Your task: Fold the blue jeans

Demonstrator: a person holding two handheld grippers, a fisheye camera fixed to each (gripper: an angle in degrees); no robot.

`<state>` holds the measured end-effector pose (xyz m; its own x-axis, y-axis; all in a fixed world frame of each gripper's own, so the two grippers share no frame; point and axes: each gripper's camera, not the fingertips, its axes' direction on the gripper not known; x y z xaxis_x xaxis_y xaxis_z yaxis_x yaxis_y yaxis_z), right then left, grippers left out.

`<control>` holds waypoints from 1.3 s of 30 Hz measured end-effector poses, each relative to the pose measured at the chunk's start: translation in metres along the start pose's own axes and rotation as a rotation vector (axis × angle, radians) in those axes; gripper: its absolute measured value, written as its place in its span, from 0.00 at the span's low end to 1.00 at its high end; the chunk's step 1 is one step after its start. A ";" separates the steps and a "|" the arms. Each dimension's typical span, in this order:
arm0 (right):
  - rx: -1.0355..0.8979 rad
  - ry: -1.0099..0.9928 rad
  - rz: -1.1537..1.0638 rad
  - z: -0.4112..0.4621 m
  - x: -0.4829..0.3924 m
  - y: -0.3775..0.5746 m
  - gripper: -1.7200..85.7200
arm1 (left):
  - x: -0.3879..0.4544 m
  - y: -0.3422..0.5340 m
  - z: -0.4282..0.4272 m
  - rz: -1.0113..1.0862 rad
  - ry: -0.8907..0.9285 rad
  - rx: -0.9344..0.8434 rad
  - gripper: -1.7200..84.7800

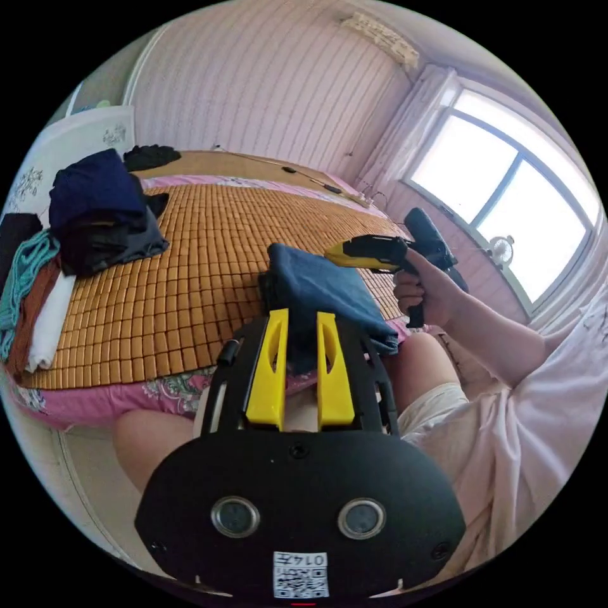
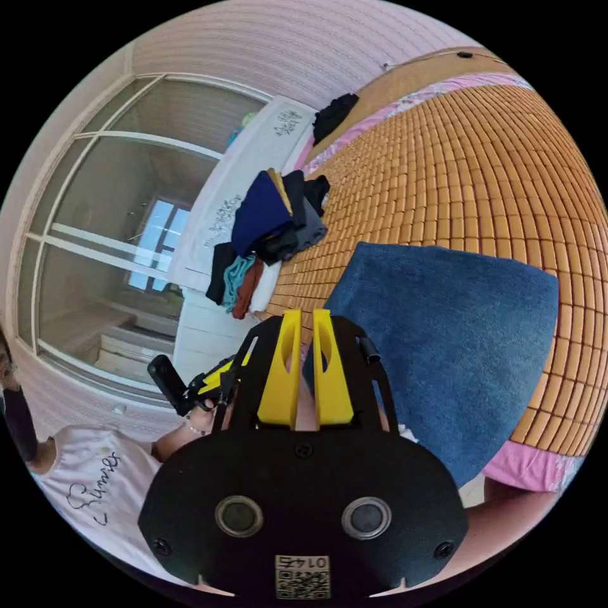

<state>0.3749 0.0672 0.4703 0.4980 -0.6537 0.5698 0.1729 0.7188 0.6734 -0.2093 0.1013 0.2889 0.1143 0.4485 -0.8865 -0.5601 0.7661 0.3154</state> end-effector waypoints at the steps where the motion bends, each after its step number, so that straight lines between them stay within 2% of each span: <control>1: -0.035 0.045 -0.010 0.007 -0.002 0.008 0.04 | -0.019 0.001 0.001 -0.067 -0.015 -0.020 0.13; 3: -0.048 0.113 -0.069 0.007 -0.011 0.029 0.03 | -0.035 -0.003 0.009 -0.130 -0.027 -0.051 0.14; 8: -0.216 0.537 -0.189 0.025 -0.031 0.088 0.02 | -0.044 -0.042 0.065 -0.126 0.032 -0.080 0.17; 11: -0.243 0.617 -0.202 0.050 -0.026 0.097 0.01 | -0.046 -0.066 0.110 -0.117 0.014 -0.129 0.17; 14: -0.242 0.550 -0.125 0.055 -0.027 0.088 0.02 | -0.051 -0.079 0.157 -0.077 -0.002 -0.271 0.18; 15: -0.221 0.508 -0.151 0.051 -0.032 0.088 0.02 | -0.054 -0.082 0.159 -0.085 0.013 -0.262 0.18; 17: -0.063 0.425 -0.261 0.024 -0.052 0.091 0.05 | -0.066 -0.101 0.163 -0.102 0.058 -0.320 0.19; 19: 0.036 0.464 -0.230 0.004 -0.048 0.091 0.09 | -0.072 -0.111 0.163 -0.086 0.075 -0.308 0.21; 20: 0.071 0.511 -0.205 -0.004 -0.041 0.089 0.16 | -0.078 -0.116 0.164 -0.086 0.080 -0.289 0.22; 22: 0.097 0.566 -0.129 -0.012 -0.024 0.086 0.22 | -0.086 -0.125 0.172 -0.100 0.097 -0.295 0.23; 25: 0.059 0.546 -0.012 -0.009 0.005 0.083 0.25 | -0.085 -0.135 0.195 -0.070 0.188 -0.363 0.24; 28: -0.020 0.468 0.022 0.015 0.020 0.084 0.23 | -0.074 -0.141 0.203 -0.009 0.130 -0.358 0.23; 30: 0.010 0.497 0.007 0.019 0.013 0.088 0.23 | -0.074 -0.144 0.205 -0.025 0.132 -0.352 0.22; 34: -0.027 0.558 -0.004 0.029 0.000 0.086 0.19 | -0.086 -0.150 0.209 -0.102 0.201 -0.360 0.17; 39: -0.054 0.655 -0.179 0.037 -0.042 0.085 0.09 | -0.099 -0.157 0.216 -0.146 0.307 -0.440 0.13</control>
<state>0.3369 0.1471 0.5207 0.8668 -0.4973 0.0375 0.3340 0.6348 0.6968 0.0447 0.0357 0.4002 0.0084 0.1468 -0.9891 -0.8537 0.5161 0.0694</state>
